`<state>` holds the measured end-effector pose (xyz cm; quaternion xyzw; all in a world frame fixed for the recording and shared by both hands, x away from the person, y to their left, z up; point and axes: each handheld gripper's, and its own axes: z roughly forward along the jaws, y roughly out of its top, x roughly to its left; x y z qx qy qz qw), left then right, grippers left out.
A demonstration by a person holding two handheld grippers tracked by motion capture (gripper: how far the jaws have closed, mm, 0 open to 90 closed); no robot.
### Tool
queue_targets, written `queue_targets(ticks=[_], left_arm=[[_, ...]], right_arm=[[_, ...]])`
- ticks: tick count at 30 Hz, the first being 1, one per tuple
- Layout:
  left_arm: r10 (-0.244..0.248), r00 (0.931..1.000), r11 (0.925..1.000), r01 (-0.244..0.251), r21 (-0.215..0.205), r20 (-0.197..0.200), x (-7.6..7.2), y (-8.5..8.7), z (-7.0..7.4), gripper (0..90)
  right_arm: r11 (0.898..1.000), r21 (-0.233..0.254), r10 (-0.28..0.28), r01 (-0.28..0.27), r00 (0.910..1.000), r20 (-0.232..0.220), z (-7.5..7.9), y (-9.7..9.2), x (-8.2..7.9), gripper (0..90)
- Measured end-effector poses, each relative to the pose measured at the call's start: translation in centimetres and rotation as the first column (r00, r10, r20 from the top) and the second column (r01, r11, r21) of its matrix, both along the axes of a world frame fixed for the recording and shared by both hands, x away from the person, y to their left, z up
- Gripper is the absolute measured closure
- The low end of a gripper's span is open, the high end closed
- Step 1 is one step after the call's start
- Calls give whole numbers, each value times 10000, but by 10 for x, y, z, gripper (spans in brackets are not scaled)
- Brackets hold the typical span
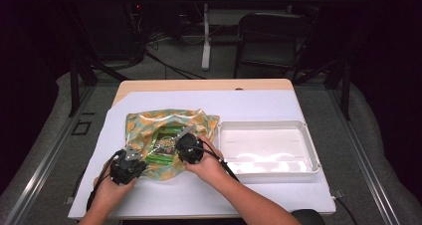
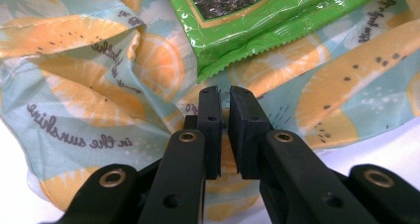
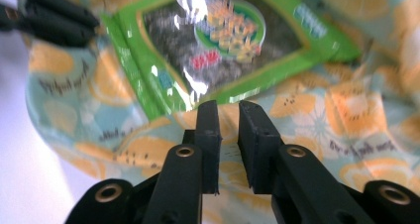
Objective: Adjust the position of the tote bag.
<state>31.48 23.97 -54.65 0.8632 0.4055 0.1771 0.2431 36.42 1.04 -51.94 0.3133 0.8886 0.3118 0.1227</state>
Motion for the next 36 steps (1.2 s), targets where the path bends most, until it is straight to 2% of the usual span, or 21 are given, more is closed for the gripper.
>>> queue_targets(ticks=[4, 8, 10, 11, 12, 13, 16, 17, 18, 19, 21, 23, 25, 28, 34, 35, 36], left_arm=[[7, 10000, 10000, -7, 63, 3, 0, 0, 0, 834], [50, 10000, 10000, -50, 48, 4, 0, -1, 0, 828], [25, 10000, 10000, -25, 21, -56, 0, 0, 1, 823], [32, 10000, 10000, -32, 29, -47, 0, 0, 1, 821], [28, 10000, 10000, -28, 30, -44, 1, 0, 1, 816], [78, 10000, 10000, -78, 3, 15, 1, 1, 0, 811], [70, 10000, 10000, -70, 11, -30, 1, 2, 1, 799], [37, 9999, 10000, -36, 28, -101, 1, 2, 2, 794], [70, 10000, 10000, -70, -6, -47, 0, 2, 2, 792], [68, 10000, 10000, -68, -29, -9, -1, 2, 3, 789], [17, 10000, 9997, -16, -224, 35, -2, 2, 6, 778], [-62, 9996, 9991, 74, -423, 286, -5, 0, 12, 775], [-317, 9984, 9976, 345, -593, 475, -8, -6, 16, 775], [-761, 9952, 9951, 798, -586, 623, -12, -18, 20, 777], [-1468, 9883, 9877, 1487, -482, 417, -20, -35, 18, 782], [-1572, 9868, 9862, 1589, -468, 385, -21, -38, 17, 782], [-1639, 9859, 9857, 1650, -348, 325, -22, -40, 16, 782]], right_arm=[[9999, -115, -22, 19, 9997, -245, -10, -5, -4, 828], [9989, -463, 1, -27, 9984, -557, -19, -10, -5, 840], [9991, -433, -72, 46, 9981, -608, -22, -11, -5, 845], [9982, -604, -33, -12, 9973, -734, -23, -12, -5, 851], [9979, -652, -31, -19, 9971, -763, -23, -13, -4, 857], [9987, -496, -110, 71, 9969, -784, -25, -13, -5, 862], [9980, -628, -43, -10, 9964, -848, -24, -15, -6, 879], [9986, -520, -108, 66, 9967, -804, -25, -15, -8, 886], [9976, -692, 11, -66, 9968, -801, -24, -16, -8, 888], [9980, -629, -11, -35, 9973, -735, -25, -16, -10, 889], [9973, -728, 5, -59, 9973, -734, -24, -18, -12, 890], [9976, -694, 22, -72, 9974, -721, -24, -19, -15, 891], [9972, -734, 81, -137, 9971, -753, -23, -20, -16, 891], [9975, -696, 89, -142, 9971, -758, -24, -21, -16, 890], [9974, -721, 35, -93, 9968, -796, -23, -24, -17, 883], [9989, -457, -111, 76, 9970, -765, -25, -23, -17, 882], [9975, -703, 28, -87, 9965, -841, -23, -25, -16, 881]])
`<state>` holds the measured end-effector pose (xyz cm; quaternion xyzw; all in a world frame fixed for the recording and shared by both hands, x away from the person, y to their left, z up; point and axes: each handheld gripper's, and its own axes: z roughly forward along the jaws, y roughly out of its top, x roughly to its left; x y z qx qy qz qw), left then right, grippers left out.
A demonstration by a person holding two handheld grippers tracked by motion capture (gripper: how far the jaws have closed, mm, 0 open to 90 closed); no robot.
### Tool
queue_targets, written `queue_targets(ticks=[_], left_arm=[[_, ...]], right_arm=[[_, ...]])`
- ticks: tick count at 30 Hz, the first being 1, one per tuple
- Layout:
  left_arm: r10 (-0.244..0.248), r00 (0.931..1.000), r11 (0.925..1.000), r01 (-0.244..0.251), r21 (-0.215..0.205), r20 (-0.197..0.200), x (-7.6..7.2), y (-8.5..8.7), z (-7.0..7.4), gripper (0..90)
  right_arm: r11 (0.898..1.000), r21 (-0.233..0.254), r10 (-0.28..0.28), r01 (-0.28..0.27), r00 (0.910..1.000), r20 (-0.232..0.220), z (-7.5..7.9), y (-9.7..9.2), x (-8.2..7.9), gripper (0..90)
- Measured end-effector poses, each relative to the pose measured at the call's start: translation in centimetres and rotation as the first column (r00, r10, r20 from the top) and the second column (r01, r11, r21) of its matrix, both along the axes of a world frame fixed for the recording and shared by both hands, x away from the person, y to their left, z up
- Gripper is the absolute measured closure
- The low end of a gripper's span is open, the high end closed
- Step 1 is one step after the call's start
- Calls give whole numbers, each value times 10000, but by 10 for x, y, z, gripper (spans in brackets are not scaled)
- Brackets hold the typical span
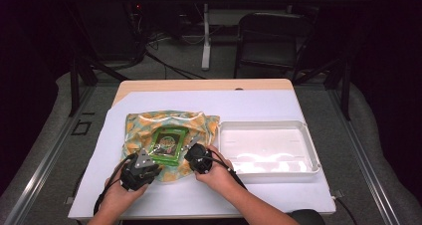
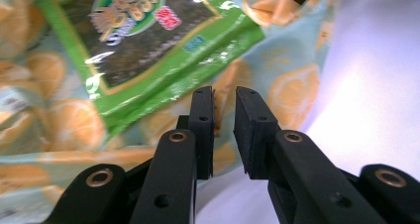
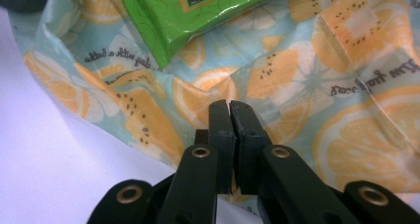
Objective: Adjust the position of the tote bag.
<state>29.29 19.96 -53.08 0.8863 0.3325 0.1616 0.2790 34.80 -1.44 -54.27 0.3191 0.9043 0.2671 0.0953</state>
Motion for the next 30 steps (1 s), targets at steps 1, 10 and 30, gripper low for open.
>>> queue_targets(ticks=[1, 10, 30], left_arm=[[-48, 10000, 10000, 48, 47, -6, 0, -1, -1, 782], [-157, 9988, 9994, 171, 311, -457, -1, -3, -15, 802], [180, 9980, 9992, -202, -358, -613, 4, 2, -9, 763]], right_arm=[[9999, 87, -52, 51, 10000, 65, -1, 0, 0, 880], [9999, 58, -154, 153, 9998, 133, -1, -4, -1, 878], [9984, 368, -427, 428, 9991, -30, 0, -12, 0, 809]])
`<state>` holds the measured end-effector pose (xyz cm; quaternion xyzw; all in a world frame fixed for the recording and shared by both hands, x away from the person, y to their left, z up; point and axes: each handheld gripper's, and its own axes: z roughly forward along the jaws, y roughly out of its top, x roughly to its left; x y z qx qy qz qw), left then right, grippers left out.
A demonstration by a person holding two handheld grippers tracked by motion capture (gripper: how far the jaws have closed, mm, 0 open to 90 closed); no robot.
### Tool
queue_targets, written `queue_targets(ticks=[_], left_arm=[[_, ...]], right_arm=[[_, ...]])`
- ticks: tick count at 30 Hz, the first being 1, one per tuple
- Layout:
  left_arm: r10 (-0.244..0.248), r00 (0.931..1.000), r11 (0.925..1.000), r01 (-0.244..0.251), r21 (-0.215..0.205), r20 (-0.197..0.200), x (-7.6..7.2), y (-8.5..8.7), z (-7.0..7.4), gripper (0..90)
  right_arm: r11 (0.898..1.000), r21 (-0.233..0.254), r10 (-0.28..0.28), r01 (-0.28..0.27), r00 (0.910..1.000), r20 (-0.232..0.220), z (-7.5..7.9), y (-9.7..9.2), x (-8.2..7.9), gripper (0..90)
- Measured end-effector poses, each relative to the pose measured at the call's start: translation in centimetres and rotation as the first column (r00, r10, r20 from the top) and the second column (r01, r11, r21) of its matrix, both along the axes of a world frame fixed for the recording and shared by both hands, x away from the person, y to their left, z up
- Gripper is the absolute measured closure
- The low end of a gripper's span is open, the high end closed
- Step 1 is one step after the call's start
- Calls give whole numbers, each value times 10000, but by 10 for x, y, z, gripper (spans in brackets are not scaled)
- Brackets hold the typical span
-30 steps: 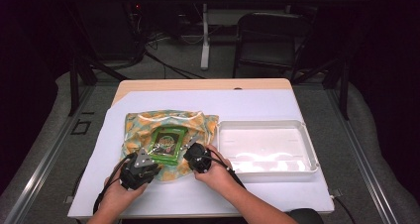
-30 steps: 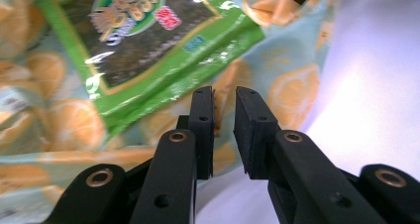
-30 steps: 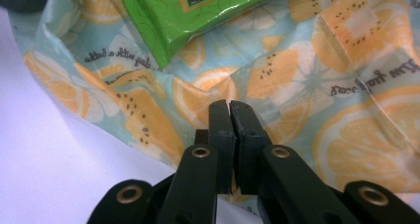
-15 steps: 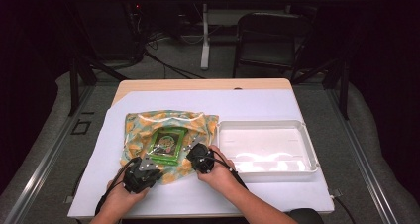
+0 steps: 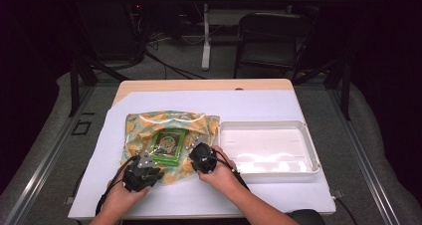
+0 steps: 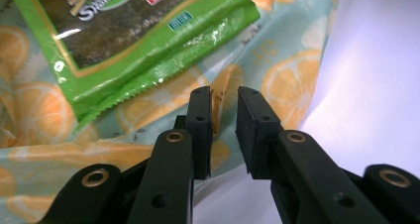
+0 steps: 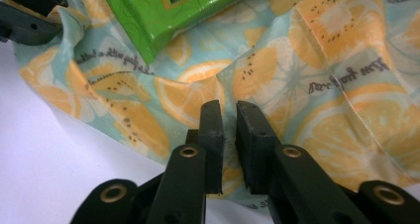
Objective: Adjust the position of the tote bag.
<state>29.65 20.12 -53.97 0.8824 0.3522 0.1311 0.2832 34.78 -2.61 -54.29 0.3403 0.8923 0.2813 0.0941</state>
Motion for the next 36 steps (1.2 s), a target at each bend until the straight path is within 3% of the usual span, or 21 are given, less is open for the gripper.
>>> queue_targets(ticks=[9, 21, 29, 36], left_arm=[[230, 9992, 9991, -218, -356, 332, 1, 6, 11, 692], [633, 9951, 9935, -556, -996, 759, 8, 15, 25, 644], [881, 9929, 9878, -767, -1359, 804, 20, 19, 33, 626], [1227, 9905, 9803, -1111, -1633, 628, 39, 18, 40, 608]], right_arm=[[9966, 810, -171, 164, 9998, 76, 8, -2, 0, 754], [9920, 1224, -357, 322, 9990, 267, 23, -4, 0, 685], [9870, 1506, -596, 569, 9981, 130, 29, -3, -1, 663], [9840, 1668, -696, 633, 9970, 324, 36, 1, 4, 656]])
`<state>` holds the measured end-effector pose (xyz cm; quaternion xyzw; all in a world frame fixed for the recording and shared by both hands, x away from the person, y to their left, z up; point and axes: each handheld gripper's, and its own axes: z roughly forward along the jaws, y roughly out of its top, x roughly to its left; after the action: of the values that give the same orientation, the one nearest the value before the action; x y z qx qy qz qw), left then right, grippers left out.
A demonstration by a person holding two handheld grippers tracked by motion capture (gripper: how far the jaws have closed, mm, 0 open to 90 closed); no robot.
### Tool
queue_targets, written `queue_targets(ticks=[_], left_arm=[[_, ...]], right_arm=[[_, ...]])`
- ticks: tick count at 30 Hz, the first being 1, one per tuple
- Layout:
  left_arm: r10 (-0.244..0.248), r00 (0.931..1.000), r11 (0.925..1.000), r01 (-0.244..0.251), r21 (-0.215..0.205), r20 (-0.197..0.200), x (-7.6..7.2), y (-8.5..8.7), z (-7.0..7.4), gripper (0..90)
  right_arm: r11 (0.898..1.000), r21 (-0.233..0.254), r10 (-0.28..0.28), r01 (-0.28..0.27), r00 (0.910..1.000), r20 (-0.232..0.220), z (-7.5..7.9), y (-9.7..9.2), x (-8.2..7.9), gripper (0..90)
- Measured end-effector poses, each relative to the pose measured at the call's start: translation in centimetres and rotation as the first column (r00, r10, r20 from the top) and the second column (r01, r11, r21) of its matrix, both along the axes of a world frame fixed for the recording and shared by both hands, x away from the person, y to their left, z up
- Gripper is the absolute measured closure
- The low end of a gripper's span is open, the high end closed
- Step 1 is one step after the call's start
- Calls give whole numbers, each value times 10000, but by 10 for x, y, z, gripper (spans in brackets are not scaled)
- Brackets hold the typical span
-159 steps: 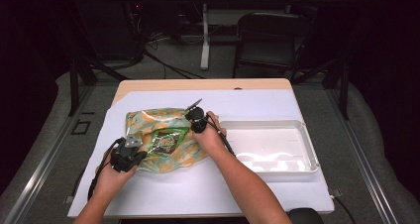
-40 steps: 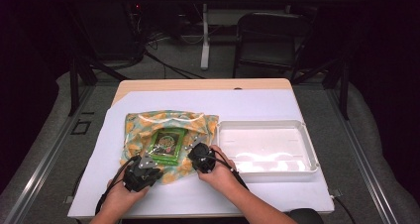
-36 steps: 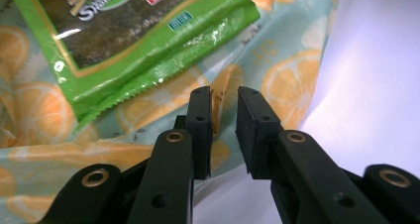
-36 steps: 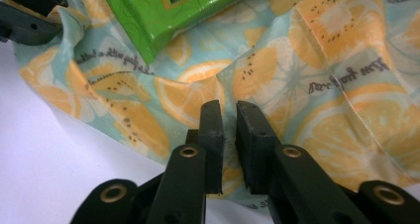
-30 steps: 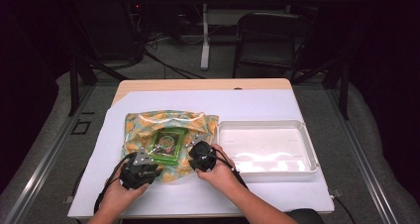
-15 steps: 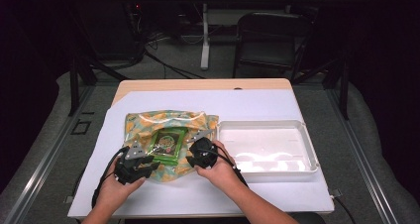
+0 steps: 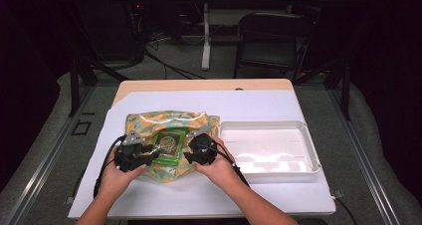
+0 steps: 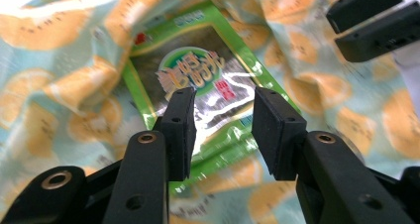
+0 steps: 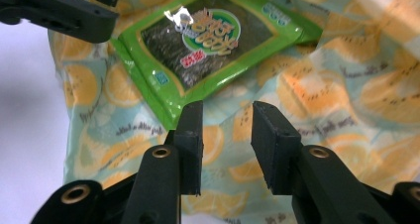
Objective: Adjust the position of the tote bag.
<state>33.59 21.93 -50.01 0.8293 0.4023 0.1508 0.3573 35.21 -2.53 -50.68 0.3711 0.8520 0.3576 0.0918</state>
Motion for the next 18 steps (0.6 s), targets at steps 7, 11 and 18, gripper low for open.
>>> queue_targets(ticks=[7, 11, 18], left_arm=[[570, 9984, 9978, -572, -323, -68, 21, 0, 9, 594], [882, 9959, 9956, -889, -289, -217, 30, -3, 10, 580], [1179, 9914, 9926, -1193, -218, -561, 43, -6, 8, 554]], right_arm=[[9994, 263, -225, 231, 9995, -223, 8, 4, 11, 703], [9990, 248, -355, 359, 9992, -174, 11, 10, 16, 708], [9989, 130, -436, 440, 9987, -273, 12, 16, 26, 699]])
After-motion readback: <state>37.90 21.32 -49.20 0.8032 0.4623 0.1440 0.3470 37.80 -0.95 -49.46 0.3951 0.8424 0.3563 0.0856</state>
